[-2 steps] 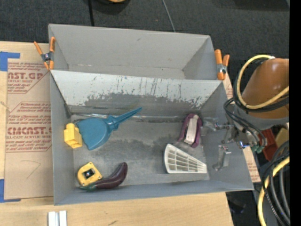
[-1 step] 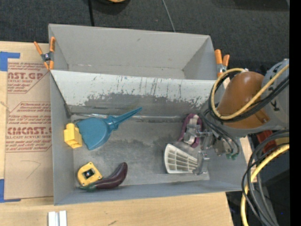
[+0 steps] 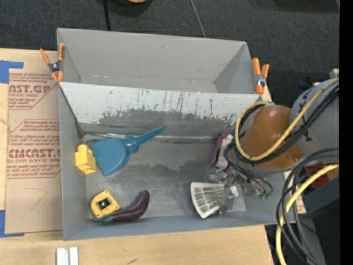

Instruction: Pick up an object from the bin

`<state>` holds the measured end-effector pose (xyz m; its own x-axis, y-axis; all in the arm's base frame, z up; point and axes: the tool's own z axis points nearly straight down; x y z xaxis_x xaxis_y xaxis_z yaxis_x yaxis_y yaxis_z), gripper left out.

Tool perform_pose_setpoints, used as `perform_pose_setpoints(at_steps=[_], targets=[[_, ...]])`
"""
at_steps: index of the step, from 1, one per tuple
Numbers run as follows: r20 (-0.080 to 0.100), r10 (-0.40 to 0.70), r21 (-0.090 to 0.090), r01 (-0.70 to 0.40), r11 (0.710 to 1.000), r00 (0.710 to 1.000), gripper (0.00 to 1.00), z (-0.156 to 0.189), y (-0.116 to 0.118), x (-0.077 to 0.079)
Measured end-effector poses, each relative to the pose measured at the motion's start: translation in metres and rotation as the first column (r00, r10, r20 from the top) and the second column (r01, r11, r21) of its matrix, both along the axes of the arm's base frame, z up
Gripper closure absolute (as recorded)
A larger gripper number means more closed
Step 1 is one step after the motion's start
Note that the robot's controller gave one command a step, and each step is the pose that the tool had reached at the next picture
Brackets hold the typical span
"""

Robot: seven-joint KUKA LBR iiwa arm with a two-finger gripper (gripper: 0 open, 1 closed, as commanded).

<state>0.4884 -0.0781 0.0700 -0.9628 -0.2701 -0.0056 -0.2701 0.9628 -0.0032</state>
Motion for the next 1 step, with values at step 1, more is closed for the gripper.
perform_pose_setpoints(at_steps=[1], targets=[[0.000, 0.000, 0.000, 0.000, 1.000, 1.000, 1.00, 0.0000, 0.0000, 0.0000]])
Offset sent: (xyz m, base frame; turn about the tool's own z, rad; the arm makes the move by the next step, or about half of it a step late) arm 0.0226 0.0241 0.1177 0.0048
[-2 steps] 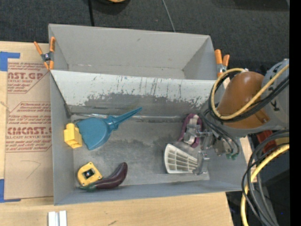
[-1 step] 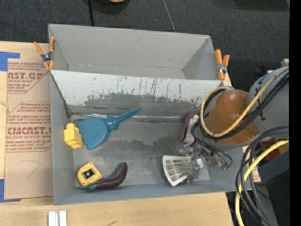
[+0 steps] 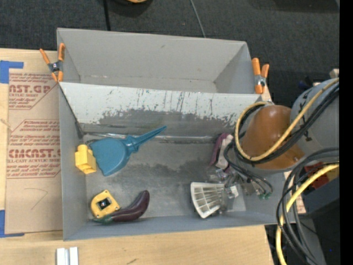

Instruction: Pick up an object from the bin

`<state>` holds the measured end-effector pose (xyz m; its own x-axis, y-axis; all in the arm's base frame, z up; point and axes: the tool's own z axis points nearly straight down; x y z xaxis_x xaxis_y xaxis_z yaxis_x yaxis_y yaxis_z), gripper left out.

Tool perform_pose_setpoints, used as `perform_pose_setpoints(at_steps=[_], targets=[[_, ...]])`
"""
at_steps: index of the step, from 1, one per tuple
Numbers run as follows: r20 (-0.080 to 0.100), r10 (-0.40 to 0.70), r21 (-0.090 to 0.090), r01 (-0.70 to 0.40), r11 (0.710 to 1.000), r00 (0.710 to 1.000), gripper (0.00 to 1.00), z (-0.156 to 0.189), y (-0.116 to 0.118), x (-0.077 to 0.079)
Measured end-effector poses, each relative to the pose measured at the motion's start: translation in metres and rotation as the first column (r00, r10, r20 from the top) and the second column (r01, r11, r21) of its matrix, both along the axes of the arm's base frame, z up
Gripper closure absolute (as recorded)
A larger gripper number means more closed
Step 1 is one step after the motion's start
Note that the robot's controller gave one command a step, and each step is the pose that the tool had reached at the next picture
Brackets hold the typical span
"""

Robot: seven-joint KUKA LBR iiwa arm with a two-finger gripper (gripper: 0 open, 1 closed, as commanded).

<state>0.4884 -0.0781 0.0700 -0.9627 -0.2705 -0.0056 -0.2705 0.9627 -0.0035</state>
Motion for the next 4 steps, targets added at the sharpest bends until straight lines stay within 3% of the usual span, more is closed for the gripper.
perform_pose_setpoints(at_steps=[1, 2, 3, 4], targets=[[-0.009, -0.003, 0.001, 0.003, 1.000, 1.000, 1.00, 0.046, 0.010, 0.007], [0.004, 0.005, 0.001, -0.005, 1.000, 1.000, 0.00, 0.040, 0.011, 0.007], [0.002, 0.012, 0.001, -0.012, 1.000, 1.000, 1.00, 0.001, 0.010, 0.002], [0.002, 0.012, 0.001, -0.012, 1.000, 1.000, 1.00, 0.001, 0.010, 0.002]])
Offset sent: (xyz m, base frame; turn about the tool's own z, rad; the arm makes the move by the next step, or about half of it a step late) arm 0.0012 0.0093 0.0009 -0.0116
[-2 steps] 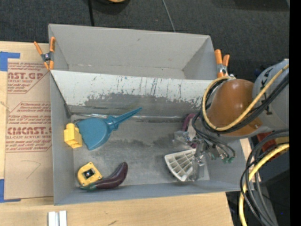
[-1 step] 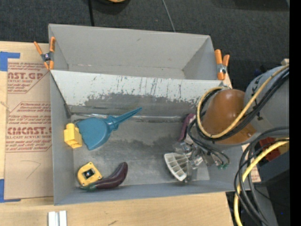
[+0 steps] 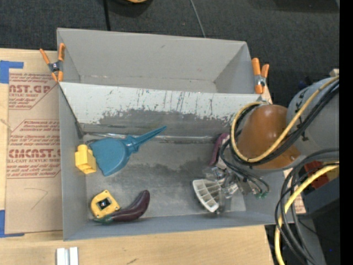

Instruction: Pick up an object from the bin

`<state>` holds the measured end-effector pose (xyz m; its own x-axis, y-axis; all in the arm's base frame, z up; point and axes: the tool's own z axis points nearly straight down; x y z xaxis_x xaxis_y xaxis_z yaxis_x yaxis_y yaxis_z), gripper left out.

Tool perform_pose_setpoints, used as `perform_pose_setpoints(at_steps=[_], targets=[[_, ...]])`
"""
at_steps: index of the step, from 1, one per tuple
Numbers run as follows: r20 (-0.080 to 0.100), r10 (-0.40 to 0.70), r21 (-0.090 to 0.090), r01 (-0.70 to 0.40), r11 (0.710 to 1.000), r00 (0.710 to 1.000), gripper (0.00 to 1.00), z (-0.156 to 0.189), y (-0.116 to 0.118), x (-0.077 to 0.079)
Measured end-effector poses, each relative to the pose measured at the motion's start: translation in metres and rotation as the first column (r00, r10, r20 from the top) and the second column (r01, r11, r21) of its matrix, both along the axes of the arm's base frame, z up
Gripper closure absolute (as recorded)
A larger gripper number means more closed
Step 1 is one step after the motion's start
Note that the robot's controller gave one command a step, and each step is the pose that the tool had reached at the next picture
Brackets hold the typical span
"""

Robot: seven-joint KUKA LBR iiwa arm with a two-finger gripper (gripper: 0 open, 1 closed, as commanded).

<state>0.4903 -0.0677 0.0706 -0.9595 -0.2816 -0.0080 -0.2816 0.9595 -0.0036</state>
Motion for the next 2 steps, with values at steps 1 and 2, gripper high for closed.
perform_pose_setpoints(at_steps=[1, 2], targets=[[0.000, 0.000, 0.000, 0.000, 1.000, 1.000, 1.00, 0.0000, -0.0001, 0.0000], [0.000, 0.000, 0.000, 0.000, 1.000, 1.000, 1.00, 0.0000, -0.0002, 0.0000]])
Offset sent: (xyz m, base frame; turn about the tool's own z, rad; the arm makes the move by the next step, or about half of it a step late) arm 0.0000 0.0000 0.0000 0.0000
